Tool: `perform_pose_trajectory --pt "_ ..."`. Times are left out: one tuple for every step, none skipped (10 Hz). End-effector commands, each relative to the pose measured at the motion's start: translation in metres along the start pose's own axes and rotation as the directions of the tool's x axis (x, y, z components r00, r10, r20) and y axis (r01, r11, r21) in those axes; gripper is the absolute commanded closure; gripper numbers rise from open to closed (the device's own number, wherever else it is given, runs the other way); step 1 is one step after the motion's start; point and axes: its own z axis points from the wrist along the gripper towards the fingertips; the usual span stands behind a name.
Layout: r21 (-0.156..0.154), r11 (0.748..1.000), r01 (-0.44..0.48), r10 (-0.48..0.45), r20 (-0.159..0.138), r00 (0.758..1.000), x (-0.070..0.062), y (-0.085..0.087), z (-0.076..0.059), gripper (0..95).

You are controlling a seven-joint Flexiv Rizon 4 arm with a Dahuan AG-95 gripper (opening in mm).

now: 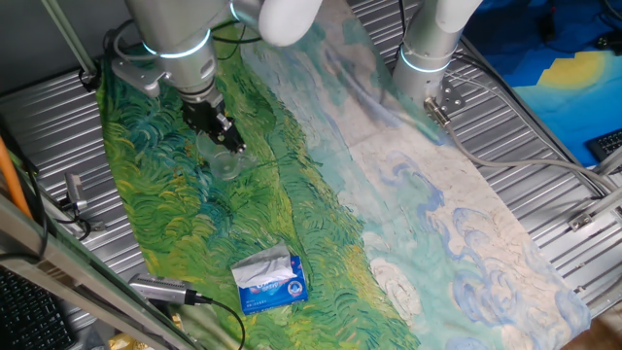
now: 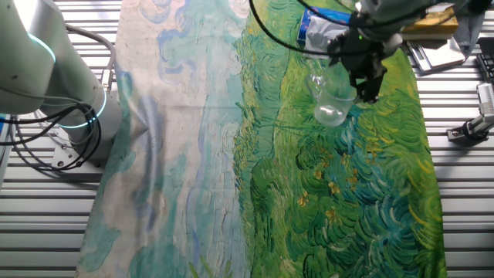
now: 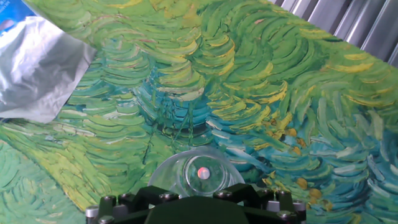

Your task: Pick up the cup

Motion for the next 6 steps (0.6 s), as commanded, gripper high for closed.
perform_pose_trajectory --pt "0.004 1.0 -0.009 0.009 -0.001 1.0 0.001 0.004 -0.007 95.0" --pt "0.001 1.0 -0.014 0.014 0.006 1.0 0.002 0.007 -0.013 95.0" --pt "0.003 1.0 -0.02 0.02 0.006 1.0 0.002 0.01 -0.018 95.0" --pt "0.004 1.0 -0.02 0.02 0.007 1.0 0.002 0.013 -0.023 95.0" --pt "0.006 1.0 -0.02 0.02 0.007 1.0 0.003 0.015 -0.026 95.0" --pt "0.011 1.0 -0.018 0.018 0.006 1.0 0.003 0.018 -0.029 95.0"
